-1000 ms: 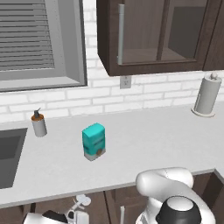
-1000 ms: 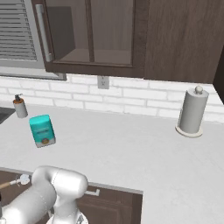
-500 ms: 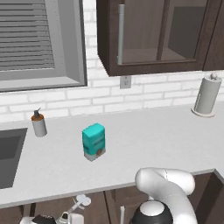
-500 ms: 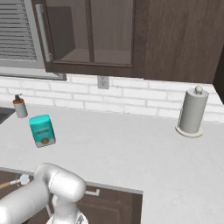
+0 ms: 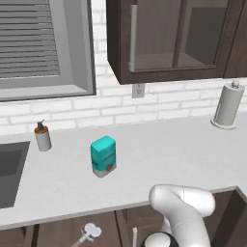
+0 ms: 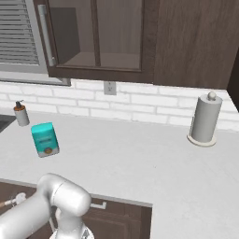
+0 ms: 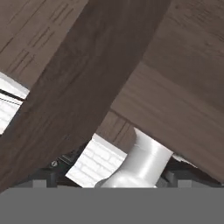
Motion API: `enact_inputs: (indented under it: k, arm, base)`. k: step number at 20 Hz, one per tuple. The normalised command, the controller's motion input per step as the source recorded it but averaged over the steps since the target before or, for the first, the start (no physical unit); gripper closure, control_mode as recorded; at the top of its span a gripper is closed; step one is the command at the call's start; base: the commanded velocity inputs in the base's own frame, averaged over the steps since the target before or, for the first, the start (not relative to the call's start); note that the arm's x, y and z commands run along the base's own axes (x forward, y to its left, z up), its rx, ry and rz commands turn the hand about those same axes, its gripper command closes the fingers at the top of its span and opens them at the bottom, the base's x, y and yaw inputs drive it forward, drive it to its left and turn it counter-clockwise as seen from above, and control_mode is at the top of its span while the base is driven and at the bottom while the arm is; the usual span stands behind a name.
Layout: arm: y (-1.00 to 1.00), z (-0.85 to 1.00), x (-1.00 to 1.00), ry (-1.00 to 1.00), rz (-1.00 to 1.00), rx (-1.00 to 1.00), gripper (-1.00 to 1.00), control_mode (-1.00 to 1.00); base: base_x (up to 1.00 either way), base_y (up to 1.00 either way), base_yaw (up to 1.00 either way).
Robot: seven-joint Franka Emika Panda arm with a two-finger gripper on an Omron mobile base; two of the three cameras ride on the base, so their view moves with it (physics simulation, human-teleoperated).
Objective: Pick the pizza cutter from the drawer and place it on the counter.
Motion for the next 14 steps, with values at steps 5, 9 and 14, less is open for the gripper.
enact_inputs:
  k: [5, 9, 14]
  arm:
    - [0.0, -0.45, -0.94, 0.4, 0.29, -0.31, -1.0, -1.0]
    - [0.0, -0.22, -0.82, 0.38, 0.26, -0.25, -1.0, -1.0]
    - [0.16, 1.0, 0.15, 0.12, -0.01, 0.06, -1.0, -1.0]
  base:
    - [0.0, 0.0, 0.0]
    - [0.0, 0.0, 0.0]
    - [0.0, 0.0, 0.0]
